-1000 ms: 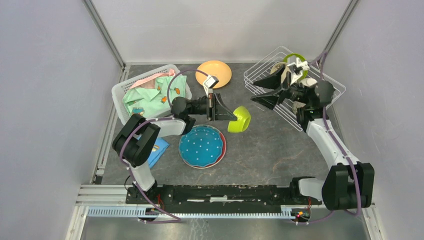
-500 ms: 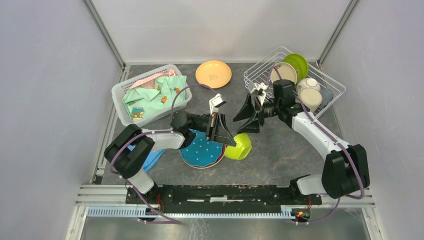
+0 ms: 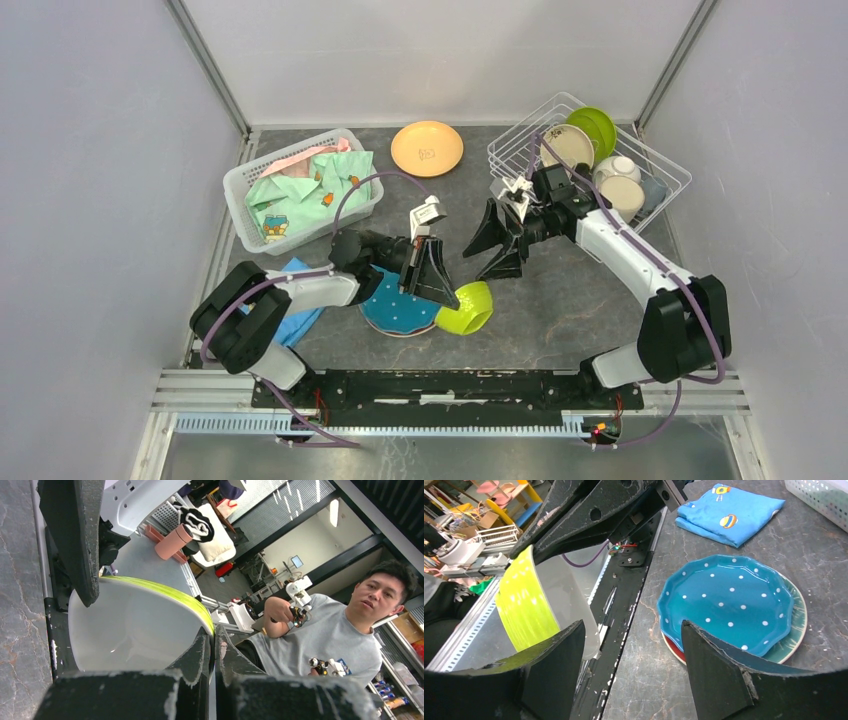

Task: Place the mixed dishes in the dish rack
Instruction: Turn the bowl upside down on the dish rack.

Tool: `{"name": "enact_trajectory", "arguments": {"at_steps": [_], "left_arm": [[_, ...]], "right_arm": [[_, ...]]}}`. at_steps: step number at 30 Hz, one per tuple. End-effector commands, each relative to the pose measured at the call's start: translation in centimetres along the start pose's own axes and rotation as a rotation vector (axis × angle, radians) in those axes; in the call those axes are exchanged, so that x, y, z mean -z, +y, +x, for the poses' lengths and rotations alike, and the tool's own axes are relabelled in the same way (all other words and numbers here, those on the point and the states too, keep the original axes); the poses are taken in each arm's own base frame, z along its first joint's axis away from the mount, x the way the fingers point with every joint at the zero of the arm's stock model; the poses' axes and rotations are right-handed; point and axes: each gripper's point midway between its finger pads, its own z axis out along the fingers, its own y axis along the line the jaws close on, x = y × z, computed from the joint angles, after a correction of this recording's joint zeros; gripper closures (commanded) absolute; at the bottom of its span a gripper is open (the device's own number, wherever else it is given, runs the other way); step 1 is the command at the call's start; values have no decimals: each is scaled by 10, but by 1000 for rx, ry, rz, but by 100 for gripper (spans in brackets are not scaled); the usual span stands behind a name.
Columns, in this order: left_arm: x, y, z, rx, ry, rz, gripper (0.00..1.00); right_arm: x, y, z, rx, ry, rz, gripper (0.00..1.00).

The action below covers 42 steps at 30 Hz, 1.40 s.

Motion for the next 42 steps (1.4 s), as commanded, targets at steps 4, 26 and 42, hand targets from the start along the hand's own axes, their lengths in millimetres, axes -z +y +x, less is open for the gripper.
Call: {"name": "enact_trajectory", "arguments": {"at_steps": [4,26,42], "left_arm": [[12,-22,29,-256,209,75,98],[32,2,8,-253,186,0,98],[61,8,-44,-315,1,-94,98]], "right_arm": [[-4,16,-21,1,-23,-41,19],[-38,52,4,-50,37,-187,20],[-50,42,0,-98,60,-229,100]]}}
